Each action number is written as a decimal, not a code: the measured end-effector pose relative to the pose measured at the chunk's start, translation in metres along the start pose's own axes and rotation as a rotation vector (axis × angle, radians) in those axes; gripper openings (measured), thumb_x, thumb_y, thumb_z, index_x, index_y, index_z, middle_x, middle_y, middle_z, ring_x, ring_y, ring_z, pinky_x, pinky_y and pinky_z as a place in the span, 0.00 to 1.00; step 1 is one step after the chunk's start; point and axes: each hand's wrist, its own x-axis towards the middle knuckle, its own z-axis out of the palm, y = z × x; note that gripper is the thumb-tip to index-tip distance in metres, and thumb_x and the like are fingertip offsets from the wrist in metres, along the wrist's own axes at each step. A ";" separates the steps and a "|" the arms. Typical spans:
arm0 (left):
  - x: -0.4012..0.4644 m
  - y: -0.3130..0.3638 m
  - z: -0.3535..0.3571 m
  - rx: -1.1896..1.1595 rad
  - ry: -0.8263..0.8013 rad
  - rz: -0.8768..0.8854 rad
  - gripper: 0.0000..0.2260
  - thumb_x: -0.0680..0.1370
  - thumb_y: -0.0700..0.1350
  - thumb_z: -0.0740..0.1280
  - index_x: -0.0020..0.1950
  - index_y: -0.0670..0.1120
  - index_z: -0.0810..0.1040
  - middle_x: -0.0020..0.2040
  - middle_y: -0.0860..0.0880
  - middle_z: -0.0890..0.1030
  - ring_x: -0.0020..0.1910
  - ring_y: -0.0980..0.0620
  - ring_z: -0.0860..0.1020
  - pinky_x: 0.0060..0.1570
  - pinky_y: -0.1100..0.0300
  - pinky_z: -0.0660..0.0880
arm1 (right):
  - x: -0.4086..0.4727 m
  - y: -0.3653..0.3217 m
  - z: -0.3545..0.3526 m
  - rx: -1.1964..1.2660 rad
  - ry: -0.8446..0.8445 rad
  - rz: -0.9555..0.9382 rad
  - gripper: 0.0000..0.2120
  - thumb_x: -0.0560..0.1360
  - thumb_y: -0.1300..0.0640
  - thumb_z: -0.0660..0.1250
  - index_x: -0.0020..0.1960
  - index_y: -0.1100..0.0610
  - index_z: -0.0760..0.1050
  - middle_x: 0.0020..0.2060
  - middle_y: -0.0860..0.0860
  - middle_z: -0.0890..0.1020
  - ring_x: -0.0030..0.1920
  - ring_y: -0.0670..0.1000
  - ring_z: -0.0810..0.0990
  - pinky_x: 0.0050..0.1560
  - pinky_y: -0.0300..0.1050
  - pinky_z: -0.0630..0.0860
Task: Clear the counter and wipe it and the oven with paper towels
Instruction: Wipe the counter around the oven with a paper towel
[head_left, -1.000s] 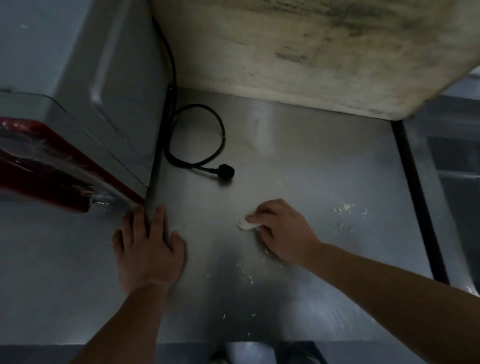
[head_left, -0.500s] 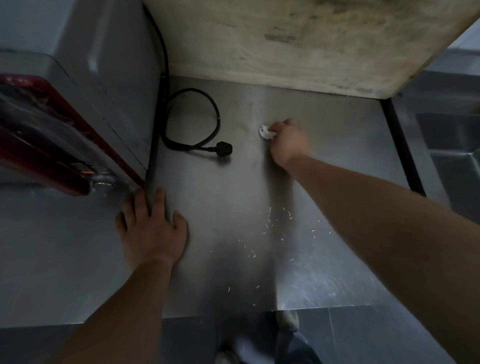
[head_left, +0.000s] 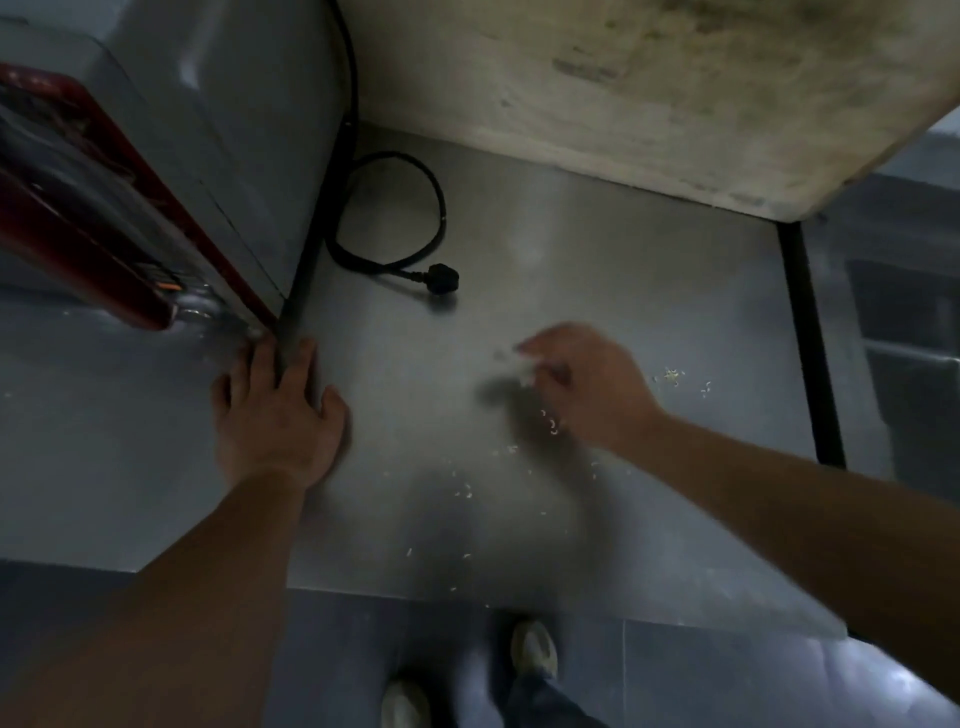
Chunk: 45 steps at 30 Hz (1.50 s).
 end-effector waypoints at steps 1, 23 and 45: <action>0.001 0.000 0.001 0.004 0.006 0.000 0.29 0.78 0.58 0.58 0.80 0.55 0.60 0.79 0.42 0.60 0.78 0.41 0.56 0.75 0.42 0.53 | 0.017 0.013 -0.013 -0.002 0.083 0.044 0.14 0.74 0.62 0.69 0.57 0.53 0.83 0.53 0.52 0.83 0.55 0.53 0.79 0.54 0.32 0.65; 0.006 0.004 0.000 0.093 0.006 -0.012 0.29 0.80 0.59 0.50 0.81 0.55 0.55 0.81 0.43 0.56 0.80 0.43 0.52 0.75 0.43 0.52 | -0.091 0.022 0.042 0.029 -0.040 -0.133 0.16 0.64 0.64 0.73 0.50 0.52 0.83 0.45 0.49 0.81 0.47 0.55 0.78 0.44 0.42 0.78; 0.002 0.207 -0.051 -0.067 -0.008 0.540 0.18 0.78 0.48 0.59 0.63 0.43 0.80 0.67 0.41 0.77 0.66 0.39 0.72 0.64 0.47 0.70 | -0.033 0.130 -0.029 -0.140 0.115 0.538 0.16 0.74 0.60 0.65 0.61 0.52 0.80 0.56 0.57 0.77 0.57 0.61 0.74 0.56 0.46 0.71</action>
